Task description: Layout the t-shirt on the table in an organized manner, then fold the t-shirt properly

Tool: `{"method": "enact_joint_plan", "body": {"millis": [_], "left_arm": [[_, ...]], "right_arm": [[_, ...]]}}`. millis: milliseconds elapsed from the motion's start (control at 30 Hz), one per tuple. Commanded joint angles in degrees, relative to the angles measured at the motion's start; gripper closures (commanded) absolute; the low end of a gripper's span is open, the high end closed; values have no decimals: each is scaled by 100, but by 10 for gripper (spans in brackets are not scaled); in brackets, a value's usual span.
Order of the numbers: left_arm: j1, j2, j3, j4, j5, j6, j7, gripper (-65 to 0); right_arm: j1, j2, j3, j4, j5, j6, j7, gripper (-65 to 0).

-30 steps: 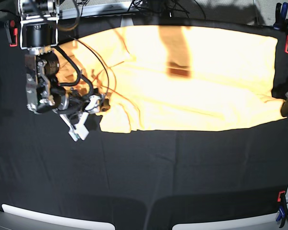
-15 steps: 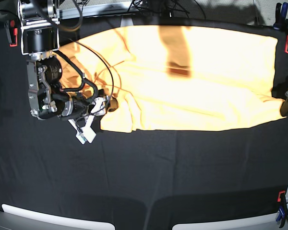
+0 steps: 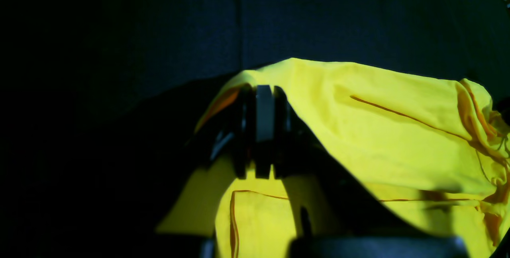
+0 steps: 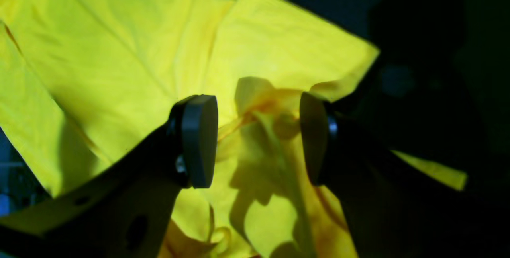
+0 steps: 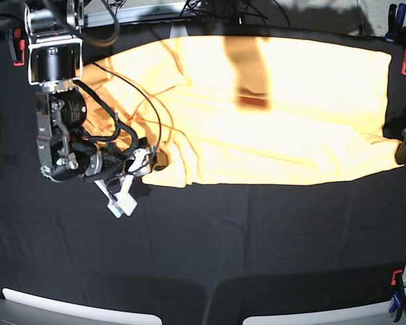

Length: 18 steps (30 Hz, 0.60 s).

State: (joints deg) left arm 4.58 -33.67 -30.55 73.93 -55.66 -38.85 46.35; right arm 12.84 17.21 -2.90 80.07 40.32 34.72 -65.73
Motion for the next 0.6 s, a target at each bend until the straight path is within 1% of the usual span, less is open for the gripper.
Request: {"method": "enact_joint_plan", "body": {"millis": [0,100,133,233,300,333,467,500,567], "left_arm": [[-76,-142,-59,94,-125,-42,-140,0],[-76,-142,-59,94,-122,-42,-136,0],[-79,-142,-59,94,-122,-42,-136,0],[-76,-144,-59,94,-122,-42,-138,0],[-79,-144,-59,94,-122,-42,-140,0],[-79,-142,-59,94,-125,-42,-140,0],[-79,-144,-59,94,-122,-42,-140,0],[-79,-144,-59,94,-122,-42,-140,0],[-79,-144,-59,94,-122,-42,-138,0]], "right_arm": [[133,-26,24,120,42,44,70,-318],[98,-175,24,120,-109,44,70,-318],[90,-236,24,118,-278,44,70,-318],[37,-422,24,118,-1036,42,70,-316],[13,-518,24,118,-1462,42,70,-278],[13,-533,24,118,-1532,42,72,-258],[13,-529,24,118,-1528,39,70,-198],[13,-529,24,118,-1528,37,70,-173],[15,-529,24,120,-1530,37,70,-103]]}}
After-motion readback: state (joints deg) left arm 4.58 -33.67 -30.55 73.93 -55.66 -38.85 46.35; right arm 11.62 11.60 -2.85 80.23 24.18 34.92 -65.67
